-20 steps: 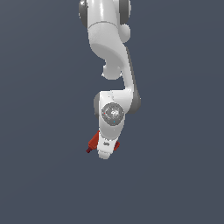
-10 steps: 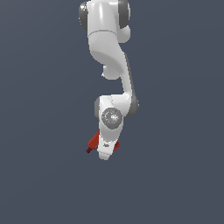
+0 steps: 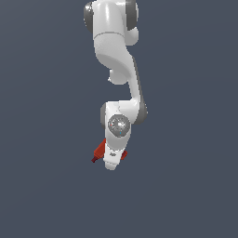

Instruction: Pick up the object and move it to a goal position.

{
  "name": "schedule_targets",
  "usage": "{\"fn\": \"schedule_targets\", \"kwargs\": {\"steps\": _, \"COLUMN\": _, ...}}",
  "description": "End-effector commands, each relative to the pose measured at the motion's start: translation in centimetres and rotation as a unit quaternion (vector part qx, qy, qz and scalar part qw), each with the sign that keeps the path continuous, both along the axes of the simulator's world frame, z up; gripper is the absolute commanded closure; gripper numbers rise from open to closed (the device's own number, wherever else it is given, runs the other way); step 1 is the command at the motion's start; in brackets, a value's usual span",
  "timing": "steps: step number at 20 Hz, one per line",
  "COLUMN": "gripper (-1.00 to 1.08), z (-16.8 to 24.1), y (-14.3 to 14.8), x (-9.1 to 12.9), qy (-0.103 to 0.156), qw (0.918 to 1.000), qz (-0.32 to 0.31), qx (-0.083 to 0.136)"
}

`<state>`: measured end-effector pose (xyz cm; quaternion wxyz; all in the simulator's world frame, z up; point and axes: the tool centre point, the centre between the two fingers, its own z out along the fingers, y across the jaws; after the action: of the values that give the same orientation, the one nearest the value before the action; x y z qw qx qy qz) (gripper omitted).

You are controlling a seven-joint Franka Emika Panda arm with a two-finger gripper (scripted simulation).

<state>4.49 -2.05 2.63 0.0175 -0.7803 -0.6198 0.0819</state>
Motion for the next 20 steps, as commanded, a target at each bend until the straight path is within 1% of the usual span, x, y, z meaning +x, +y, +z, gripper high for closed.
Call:
{"fn": "schedule_targets", "kwargs": {"steps": 1, "gripper": 1.08, "z": 0.0, "y": 0.0, "x": 0.0, "qy": 0.0, "qw": 1.0, "qz": 0.0, "qx": 0.0}}
{"fn": "schedule_targets", "kwargs": {"steps": 6, "gripper": 1.08, "z": 0.3, "y": 0.0, "x": -0.4, "qy": 0.0, "qw": 1.0, "qz": 0.0, "qx": 0.0}}
{"fn": "schedule_targets", "kwargs": {"steps": 11, "gripper": 1.08, "z": 1.1, "y": 0.0, "x": -1.4, "qy": 0.0, "qw": 1.0, "qz": 0.0, "qx": 0.0}}
{"fn": "schedule_targets", "kwargs": {"steps": 16, "gripper": 1.08, "z": 2.5, "y": -0.1, "x": -3.2, "qy": 0.0, "qw": 1.0, "qz": 0.0, "qx": 0.0}}
{"fn": "schedule_targets", "kwargs": {"steps": 20, "gripper": 1.08, "z": 4.1, "y": -0.1, "x": -5.1, "qy": 0.0, "qw": 1.0, "qz": 0.0, "qx": 0.0}}
